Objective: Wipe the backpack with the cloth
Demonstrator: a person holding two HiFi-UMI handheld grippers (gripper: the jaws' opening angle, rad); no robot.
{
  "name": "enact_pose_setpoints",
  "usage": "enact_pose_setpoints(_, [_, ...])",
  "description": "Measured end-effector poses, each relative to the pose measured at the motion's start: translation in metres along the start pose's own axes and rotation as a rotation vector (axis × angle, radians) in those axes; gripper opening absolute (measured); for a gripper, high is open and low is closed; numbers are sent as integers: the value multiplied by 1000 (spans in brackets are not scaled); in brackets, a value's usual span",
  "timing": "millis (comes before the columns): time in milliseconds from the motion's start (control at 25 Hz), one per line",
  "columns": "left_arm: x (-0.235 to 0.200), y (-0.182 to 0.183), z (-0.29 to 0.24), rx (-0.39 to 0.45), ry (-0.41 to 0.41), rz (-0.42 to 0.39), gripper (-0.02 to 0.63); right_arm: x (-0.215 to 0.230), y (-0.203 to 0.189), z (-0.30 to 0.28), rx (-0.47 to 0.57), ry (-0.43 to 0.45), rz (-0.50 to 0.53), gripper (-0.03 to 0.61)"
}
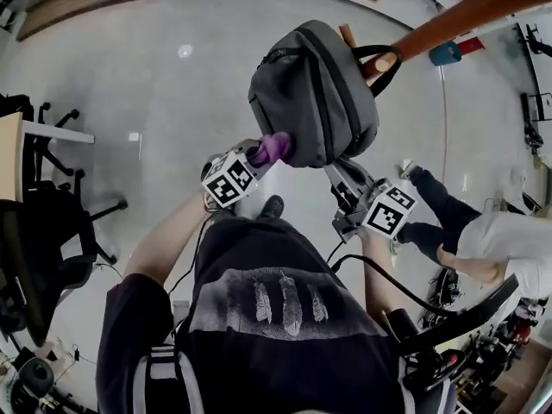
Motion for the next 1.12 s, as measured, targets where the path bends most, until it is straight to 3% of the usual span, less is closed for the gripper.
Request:
enact_pose_setpoints(160, [-115, -9, 15, 35, 404, 115, 49, 5, 0, -2, -22, -20, -7, -8])
enact_pose_setpoints(200, [-136, -8, 18, 49, 452, 142, 49, 6, -1, -3, -27, -22, -15, -8])
enact_pose_setpoints(280, [-162, -6, 12, 64, 474, 180, 49, 7, -1, -4, -38, -27, -25, -8])
enact_pose_setpoints(440, [-156, -22, -21, 18, 375, 193, 49, 3, -5, -8, -51, -51, -35, -8])
enact_pose_setpoints(640, [-88, -43, -47, -10, 206, 167, 49, 0, -16, -22, -171, -149, 62, -8])
enact_pose_setpoints(720, [-56, -41, -49, 8, 128, 160, 49, 1, -16, -22, -162, -167, 59, -8])
enact_pose_setpoints(960, [36, -8, -40, 56, -144, 23, 49, 3, -21, -25, -126, -138, 27, -8])
enact_pose_setpoints(1040, [46, -2, -37, 77, -175, 47, 49, 5, -22, -26, -109, -150, 22, -8])
enact_pose_setpoints(1120, [32, 1, -22, 108, -142, 80, 49, 5, -24, -25, -107, -152, 19, -8])
Point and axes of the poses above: the fingertips, and each gripper's own axes: z backward along the fingers, x to its right, y out of its top, the point moved 7 cm from there along z, backward along the fingers
